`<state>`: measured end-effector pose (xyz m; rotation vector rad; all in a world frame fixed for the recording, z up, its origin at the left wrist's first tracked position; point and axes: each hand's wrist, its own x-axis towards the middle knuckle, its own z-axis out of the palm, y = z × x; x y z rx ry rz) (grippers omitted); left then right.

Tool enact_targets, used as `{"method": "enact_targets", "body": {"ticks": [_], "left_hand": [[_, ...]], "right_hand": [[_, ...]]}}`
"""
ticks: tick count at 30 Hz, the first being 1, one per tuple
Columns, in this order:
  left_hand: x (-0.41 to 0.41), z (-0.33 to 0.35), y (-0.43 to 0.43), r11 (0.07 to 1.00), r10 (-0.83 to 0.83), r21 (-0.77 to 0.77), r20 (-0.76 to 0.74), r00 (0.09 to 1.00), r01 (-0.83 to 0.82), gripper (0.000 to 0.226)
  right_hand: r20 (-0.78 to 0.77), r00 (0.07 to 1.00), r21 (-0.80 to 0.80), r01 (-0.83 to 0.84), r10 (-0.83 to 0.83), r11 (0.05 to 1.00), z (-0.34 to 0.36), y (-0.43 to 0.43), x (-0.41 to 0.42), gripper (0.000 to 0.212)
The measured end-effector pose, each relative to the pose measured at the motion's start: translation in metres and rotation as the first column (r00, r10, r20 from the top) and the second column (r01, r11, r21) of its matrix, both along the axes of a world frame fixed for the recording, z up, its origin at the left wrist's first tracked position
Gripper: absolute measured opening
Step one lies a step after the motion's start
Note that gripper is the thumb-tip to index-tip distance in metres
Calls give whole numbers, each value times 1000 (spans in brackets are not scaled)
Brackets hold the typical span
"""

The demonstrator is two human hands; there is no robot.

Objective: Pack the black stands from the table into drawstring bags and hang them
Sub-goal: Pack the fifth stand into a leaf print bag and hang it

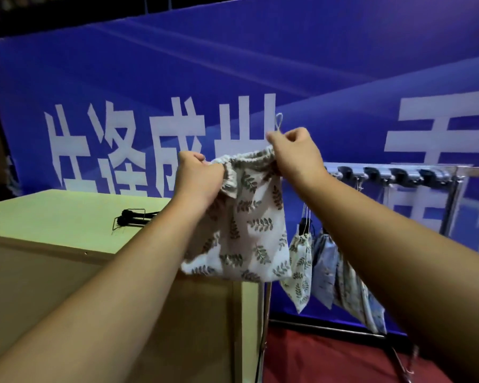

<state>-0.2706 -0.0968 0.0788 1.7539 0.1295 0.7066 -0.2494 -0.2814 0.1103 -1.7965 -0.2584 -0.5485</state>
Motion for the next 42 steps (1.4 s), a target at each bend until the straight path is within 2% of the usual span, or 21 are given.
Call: {"method": "enact_targets", "body": {"ticks": [4,8,11,13,14,16,17,20,23,26,28,30,32,35,39,42], "left_hand": [[-11,-10,12,999,31,32,-84,996,-28,15],[-21,-24,30,994,-14,98,-254,967,40,13],[-24,-36,47,927,105,373,-332,937,28,4],[-29,-44,57,799,204,595,-408,890,90,6],[-31,-48,61,745,234,652,-453,860,140,7],[-31,-59,73,736,206,633,-548,811,240,5],[-30,-65,80,749,169,601,-580,797,279,8],[-26,-82,96,772,75,526,-634,770,358,14],[-20,-100,104,825,28,457,-620,784,332,19],[-13,-120,108,868,22,415,-583,812,274,19],[-5,-132,110,895,-5,361,-581,814,263,17],[2,-142,108,908,-30,326,-577,817,263,16],[10,-151,108,909,-46,315,-574,818,272,16],[21,-162,108,907,-68,303,-580,812,292,14],[32,-171,109,901,-88,296,-590,802,317,13],[36,-174,107,890,-132,285,-585,800,355,12]], "right_hand": [[-205,973,-163,-138,103,977,-19,-4,8,4],[-369,892,-160,-337,260,928,-39,0,8,7],[-475,829,-270,-457,296,848,-56,4,13,18],[-539,801,-369,-503,261,781,-67,9,14,18],[-563,800,-461,-510,205,726,-72,13,13,16],[-590,805,-632,-507,61,586,-83,22,13,13],[-600,800,-669,-510,12,540,-90,28,14,14],[-613,790,-692,-526,-18,494,-111,44,23,18],[-581,813,-734,-509,-28,449,-126,58,31,18],[-535,844,-757,-469,-20,455,-144,68,45,17],[-485,875,-772,-419,-16,477,-156,76,58,25],[-383,924,-820,-335,-12,464,-169,81,70,34],[-281,960,-830,-251,15,499,-184,86,85,34],[-197,980,-842,-185,30,507,-206,91,105,39],[-135,982,-866,-53,-131,496,-225,107,126,22],[-179,956,-846,-29,-232,532,-231,118,137,25]]}}
